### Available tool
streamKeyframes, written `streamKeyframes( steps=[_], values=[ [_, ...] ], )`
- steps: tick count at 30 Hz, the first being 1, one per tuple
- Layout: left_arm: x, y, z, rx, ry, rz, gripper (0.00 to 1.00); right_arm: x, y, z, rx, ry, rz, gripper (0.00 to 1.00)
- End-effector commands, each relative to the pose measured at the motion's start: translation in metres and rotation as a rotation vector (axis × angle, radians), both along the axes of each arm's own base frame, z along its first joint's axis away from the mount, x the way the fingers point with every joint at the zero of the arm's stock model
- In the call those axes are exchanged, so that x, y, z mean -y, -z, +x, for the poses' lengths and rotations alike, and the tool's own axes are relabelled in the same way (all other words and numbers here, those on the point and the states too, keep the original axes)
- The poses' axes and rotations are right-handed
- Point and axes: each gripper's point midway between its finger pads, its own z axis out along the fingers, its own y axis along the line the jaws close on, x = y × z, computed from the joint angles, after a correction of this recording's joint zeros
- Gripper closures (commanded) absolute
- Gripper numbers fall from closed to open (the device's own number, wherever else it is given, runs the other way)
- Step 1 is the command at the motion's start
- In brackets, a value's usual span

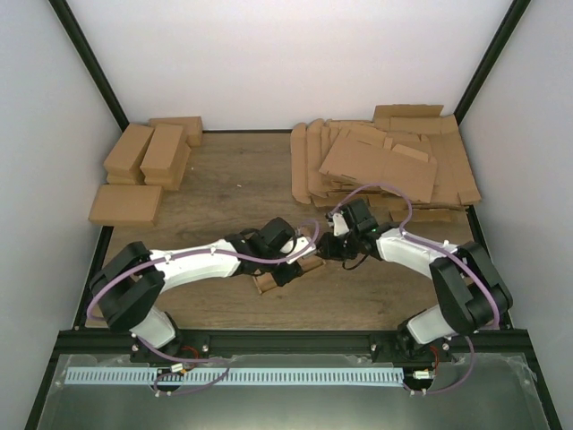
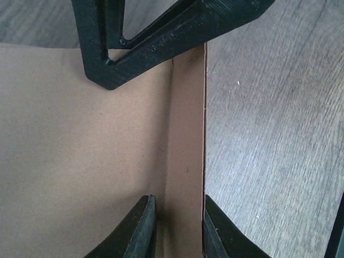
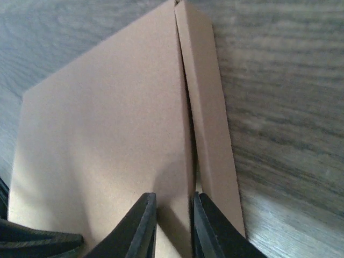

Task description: Fold the paper box

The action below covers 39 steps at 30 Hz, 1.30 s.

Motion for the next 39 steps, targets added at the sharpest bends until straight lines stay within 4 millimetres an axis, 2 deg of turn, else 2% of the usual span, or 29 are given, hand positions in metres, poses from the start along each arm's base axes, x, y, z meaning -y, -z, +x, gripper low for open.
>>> streamKeyframes(
  steps=[1,4,5,8,11,13,15,17,21,24,26,30,34,39],
  values=[
    [-0.019,0.032,-0.011,-0.052,0.008,0.126,0.77,-0.019,-0.014,-0.017,-0.057,-0.089,0.096,0.85],
    [-0.017,0.031,-0.008,-0.046,0.009,0.123,0.76,-0.022,-0.015,-0.023,-0.089,-0.103,0.126,0.93],
    [-0.016,0.031,-0.008,-0.048,0.007,0.123,0.74,-0.021,-0.013,-0.023,-0.091,-0.1,0.117,0.94],
    [-0.01,0.024,-0.009,-0.075,-0.009,0.092,0.47,-0.012,-0.002,-0.019,-0.082,-0.072,0.048,0.94],
    [0.0,-0.006,-0.008,-0.102,-0.071,-0.013,0.19,-0.007,0.008,-0.018,-0.078,-0.067,0.001,0.94],
    [0.0,-0.028,0.001,-0.086,-0.171,-0.07,0.09,-0.004,0.01,-0.017,-0.069,-0.064,-0.015,0.92],
    [-0.008,-0.044,0.011,-0.084,-0.3,-0.104,0.05,-0.003,0.008,-0.016,-0.053,-0.063,-0.025,0.88],
    [-0.023,-0.056,0.018,-0.083,-0.432,-0.123,0.05,-0.001,0.007,-0.014,-0.039,-0.062,-0.037,0.85],
    [-0.066,-0.071,0.024,-0.114,-0.708,-0.186,0.02,0.0,0.003,-0.011,-0.016,-0.066,-0.055,0.82],
    [-0.106,-0.063,0.018,-0.187,-0.93,-0.212,0.09,-0.001,0.0,-0.009,-0.005,-0.073,-0.049,0.8],
    [-0.12,-0.055,0.008,-0.254,-1.012,-0.251,0.17,-0.003,-0.001,-0.008,-0.001,-0.076,-0.045,0.79],
    [-0.132,-0.05,-0.007,-0.389,-1.102,-0.453,0.25,-0.005,-0.003,-0.007,0.003,-0.082,-0.039,0.77],
    [-0.139,-0.041,-0.009,-0.497,-1.154,-0.61,0.34,-0.006,-0.003,-0.008,0.001,-0.088,-0.038,0.77],
    [-0.13,-0.027,-0.014,-0.61,-1.119,-0.644,0.43,-0.008,-0.003,-0.009,-0.001,-0.098,-0.042,0.77]
  ],
)
